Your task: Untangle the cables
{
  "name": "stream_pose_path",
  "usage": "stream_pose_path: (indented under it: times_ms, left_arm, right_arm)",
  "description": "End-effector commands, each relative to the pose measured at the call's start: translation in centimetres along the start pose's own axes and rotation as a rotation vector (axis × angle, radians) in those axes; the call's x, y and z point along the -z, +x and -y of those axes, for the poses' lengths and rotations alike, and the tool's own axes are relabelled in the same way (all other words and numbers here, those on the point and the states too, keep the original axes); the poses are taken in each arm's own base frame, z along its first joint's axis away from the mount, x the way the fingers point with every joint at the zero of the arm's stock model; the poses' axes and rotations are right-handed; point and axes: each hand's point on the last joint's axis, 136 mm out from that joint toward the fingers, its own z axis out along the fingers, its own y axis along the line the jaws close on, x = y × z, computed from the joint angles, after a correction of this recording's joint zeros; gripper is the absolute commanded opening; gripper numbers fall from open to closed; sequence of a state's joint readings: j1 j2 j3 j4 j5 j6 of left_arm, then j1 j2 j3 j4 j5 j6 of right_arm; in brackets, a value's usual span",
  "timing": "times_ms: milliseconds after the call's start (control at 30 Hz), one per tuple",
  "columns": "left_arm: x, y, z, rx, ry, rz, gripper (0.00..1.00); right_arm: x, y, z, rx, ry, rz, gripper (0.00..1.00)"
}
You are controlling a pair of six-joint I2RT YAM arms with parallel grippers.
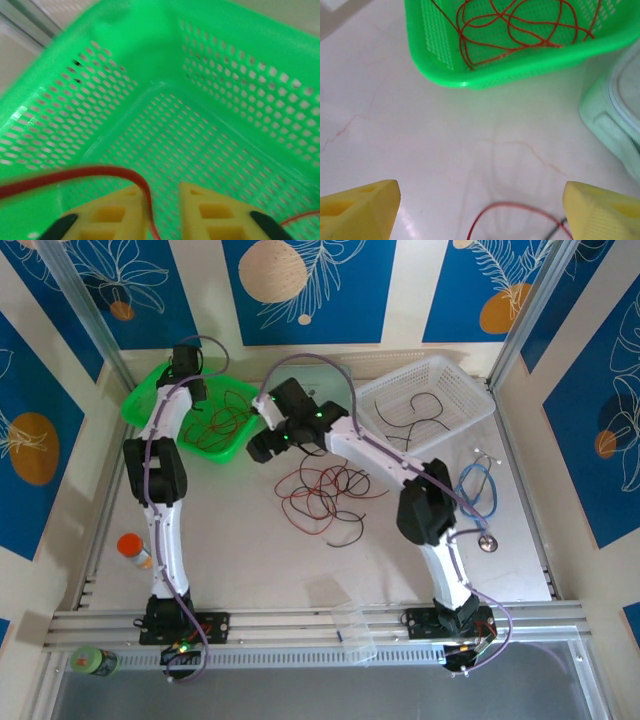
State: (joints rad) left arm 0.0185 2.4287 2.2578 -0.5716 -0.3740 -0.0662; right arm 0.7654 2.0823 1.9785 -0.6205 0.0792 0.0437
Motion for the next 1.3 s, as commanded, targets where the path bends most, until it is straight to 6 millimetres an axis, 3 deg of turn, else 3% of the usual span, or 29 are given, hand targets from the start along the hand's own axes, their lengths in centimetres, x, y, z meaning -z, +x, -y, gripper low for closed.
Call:
stream_pose_path:
  times_ms: [0,67,233,433,533,700,867,1000,1167,1267]
  left_arm:
    - [3.9,-0.5,0.3,0.016,0.133,-0.041,0.42]
    - [5.6,-0.7,0.7,0.020,0.189,-0.054,0.60]
    - [9.9,-1.1,0.4,0.022,0.247,-0.107,0.81]
    - [15.7,-0.6,0.1,0.047,0.340,-0.177,0.92]
    - [19.6,-1.4,1.2,0.089,0.462,-0.142,0.92]
    - [27.3,-2.5,2.3,0.074,0.565,0.004,0.91]
    - [33.8,0.3,4.6,-0.024,0.608,0.068,0.91]
    - [36.1,4.5,6.4,-0.078,0.625,0.080,0.90]
    - [37.0,8.9,6.9,-0.067,0.657,0.103,0.90]
    - [37.0,10.7,6.5,-0.052,0.662,0.112,0.90]
  right_arm:
    - [6.2,-2.3,0.3,-0.077,0.031,0.146,0.85]
    - [8.1,-0.1,1.4,-0.149,0.072,0.129,0.85]
    - [11.7,6.2,3.1,-0.316,0.135,0.073,0.85]
    - [14.9,13.9,4.6,-0.478,0.224,-0.030,0.86]
    - [15.1,16.0,4.9,-0.556,0.224,-0.083,0.86]
    - [13.0,15.9,4.1,-0.671,0.131,-0.132,0.84]
    - [7.5,15.3,4.5,-0.924,0.053,-0.156,0.80]
    - [3.3,15.0,4.8,-1.099,0.003,-0.125,0.80]
    - [0.5,14.3,6.6,-1.128,0.085,-0.050,0.79]
    - [-1.0,14.5,7.3,-1.141,0.122,-0.057,0.64]
